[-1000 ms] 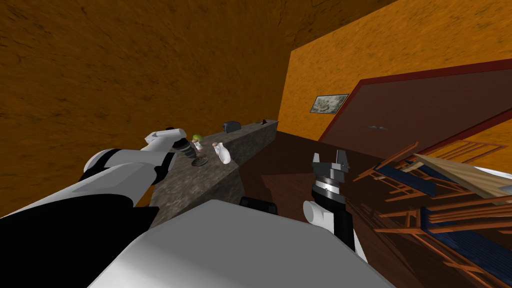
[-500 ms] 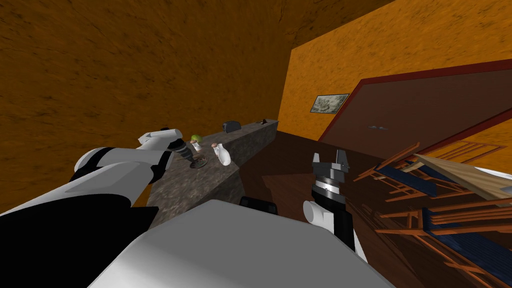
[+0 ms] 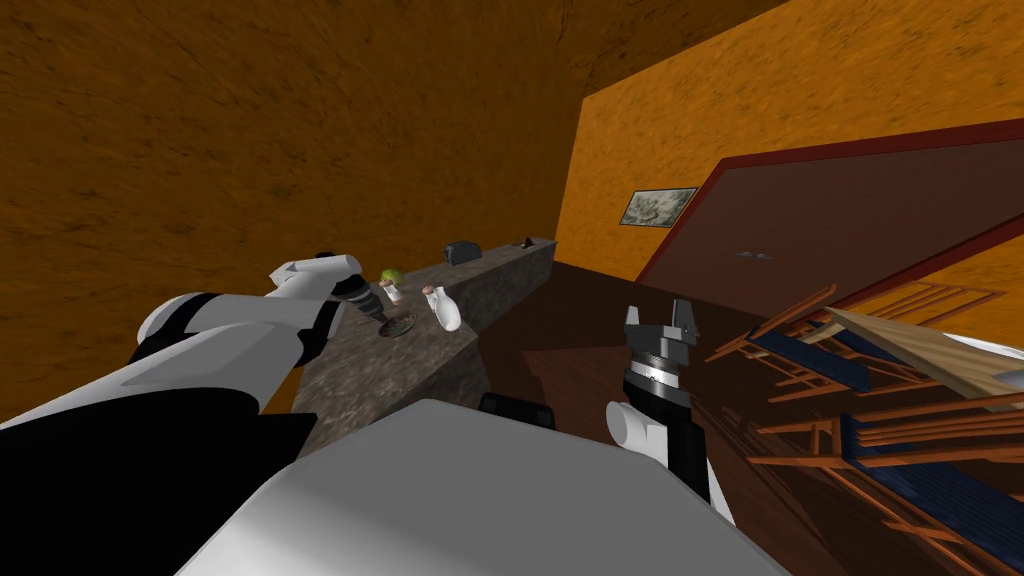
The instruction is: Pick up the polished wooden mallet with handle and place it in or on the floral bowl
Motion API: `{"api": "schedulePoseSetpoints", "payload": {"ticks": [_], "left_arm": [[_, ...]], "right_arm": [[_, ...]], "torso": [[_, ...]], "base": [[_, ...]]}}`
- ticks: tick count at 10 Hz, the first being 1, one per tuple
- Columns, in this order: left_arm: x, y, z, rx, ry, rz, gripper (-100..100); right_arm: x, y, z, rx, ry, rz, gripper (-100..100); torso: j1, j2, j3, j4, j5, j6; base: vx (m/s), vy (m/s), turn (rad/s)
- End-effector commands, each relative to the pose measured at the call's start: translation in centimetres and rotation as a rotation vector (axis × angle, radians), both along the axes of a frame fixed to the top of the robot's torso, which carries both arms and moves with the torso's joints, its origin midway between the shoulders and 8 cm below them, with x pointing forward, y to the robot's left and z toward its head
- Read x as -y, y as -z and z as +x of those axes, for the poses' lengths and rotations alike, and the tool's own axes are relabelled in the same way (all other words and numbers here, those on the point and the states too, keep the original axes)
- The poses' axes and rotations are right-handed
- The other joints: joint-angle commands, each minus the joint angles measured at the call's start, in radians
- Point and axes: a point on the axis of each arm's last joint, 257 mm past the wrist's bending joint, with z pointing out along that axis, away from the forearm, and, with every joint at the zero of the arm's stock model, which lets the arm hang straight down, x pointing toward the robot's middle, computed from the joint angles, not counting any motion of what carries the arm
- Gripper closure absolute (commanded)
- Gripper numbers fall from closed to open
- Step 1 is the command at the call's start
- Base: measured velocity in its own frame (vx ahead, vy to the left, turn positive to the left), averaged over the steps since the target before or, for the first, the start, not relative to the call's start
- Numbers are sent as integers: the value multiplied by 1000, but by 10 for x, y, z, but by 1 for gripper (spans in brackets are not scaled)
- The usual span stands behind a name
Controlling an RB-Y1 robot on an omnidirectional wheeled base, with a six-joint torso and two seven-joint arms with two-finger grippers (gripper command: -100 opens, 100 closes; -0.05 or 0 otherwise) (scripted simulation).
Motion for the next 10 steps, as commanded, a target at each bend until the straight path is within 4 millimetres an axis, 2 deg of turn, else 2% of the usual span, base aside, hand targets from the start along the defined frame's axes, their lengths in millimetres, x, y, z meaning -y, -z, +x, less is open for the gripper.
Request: {"api": "schedulePoseSetpoints", "payload": {"ticks": [1, 3, 5, 6, 8, 9, 10], "left_arm": [[-4, -18, -2, 6, -2, 0, -100], [-10, -49, -5, 20, -6, 5, -100], [-10, -49, -5, 20, -6, 5, -100], [-12, -64, -7, 27, -7, 7, -100], [-13, -60, -8, 25, -6, 8, -100], [-12, -60, -8, 24, -8, 5, 0], [-12, -60, -8, 24, -8, 5, 0]], "right_arm": [[0, 0, 0, 0, 0, 0, 0], [0, 0, 0, 0, 0, 0, 0], [0, 0, 0, 0, 0, 0, 0], [0, 0, 0, 0, 0, 0, 0], [0, 0, 0, 0, 0, 0, 0], [0, 0, 0, 0, 0, 0, 0], [0, 0, 0, 0, 0, 0, 0]], "torso": [[0, 0, 0, 0, 0, 0], [-1, 1, 1, 0, 0, 0], [-1, 1, 1, 0, 0, 0], [0, 0, 0, 0, 0, 0], [0, 0, 0, 0, 0, 0], [1, 0, 0, 0, 1, 0], [1, -1, 0, 0, 1, 0]], "base": [[-26, -30, -20], [-36, -33, -23], [-18, -17, -2], [-11, -17, -16], [-8, -10, -5], [0, 0, 0], [0, 0, 0]]}}
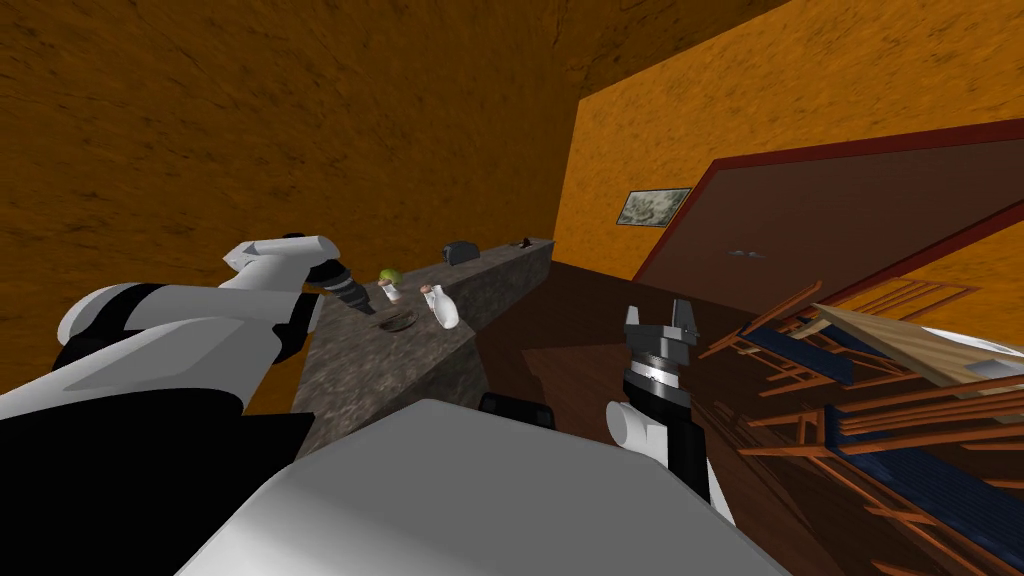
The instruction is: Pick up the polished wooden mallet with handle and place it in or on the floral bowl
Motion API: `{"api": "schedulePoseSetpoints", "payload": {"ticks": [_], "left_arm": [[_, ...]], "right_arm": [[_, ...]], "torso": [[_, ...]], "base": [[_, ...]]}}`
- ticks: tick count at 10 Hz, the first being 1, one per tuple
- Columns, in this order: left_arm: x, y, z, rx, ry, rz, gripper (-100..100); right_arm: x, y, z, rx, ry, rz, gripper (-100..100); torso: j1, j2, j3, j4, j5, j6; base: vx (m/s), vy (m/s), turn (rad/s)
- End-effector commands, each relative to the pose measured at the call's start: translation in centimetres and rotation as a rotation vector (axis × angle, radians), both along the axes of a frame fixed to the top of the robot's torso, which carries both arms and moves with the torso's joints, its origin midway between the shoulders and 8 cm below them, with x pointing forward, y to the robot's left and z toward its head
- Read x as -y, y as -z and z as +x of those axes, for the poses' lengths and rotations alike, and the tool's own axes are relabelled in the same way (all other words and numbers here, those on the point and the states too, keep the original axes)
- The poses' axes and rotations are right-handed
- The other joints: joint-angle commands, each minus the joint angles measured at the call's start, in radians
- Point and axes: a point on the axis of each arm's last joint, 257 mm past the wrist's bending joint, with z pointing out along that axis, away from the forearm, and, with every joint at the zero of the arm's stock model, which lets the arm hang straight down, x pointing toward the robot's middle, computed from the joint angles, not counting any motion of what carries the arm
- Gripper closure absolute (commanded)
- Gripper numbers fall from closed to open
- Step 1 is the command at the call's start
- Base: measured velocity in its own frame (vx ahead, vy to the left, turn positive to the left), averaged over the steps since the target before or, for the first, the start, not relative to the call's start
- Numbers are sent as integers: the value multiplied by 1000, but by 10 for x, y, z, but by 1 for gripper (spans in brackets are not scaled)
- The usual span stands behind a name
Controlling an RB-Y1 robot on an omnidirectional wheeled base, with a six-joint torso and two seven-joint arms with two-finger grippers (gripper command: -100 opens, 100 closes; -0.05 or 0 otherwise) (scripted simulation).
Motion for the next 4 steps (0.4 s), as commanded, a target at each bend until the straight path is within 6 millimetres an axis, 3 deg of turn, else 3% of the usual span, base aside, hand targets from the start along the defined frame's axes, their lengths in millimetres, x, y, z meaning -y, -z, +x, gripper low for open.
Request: {"api": "schedulePoseSetpoints", "payload": {"ticks": [1, 4], "left_arm": [[0, 0, 0, 0, 0, 0, 0], [0, 0, 0, 0, 0, 0, 0]], "right_arm": [[0, 0, 0, 0, 0, 0, 0], [0, 0, 0, 0, 0, 0, 0]], "torso": [[0, 0, 0, 0, 0, 0], [0, 0, 0, 0, 0, 0]], "base": [[0, 0, 0], [0, 0, 0]]}}
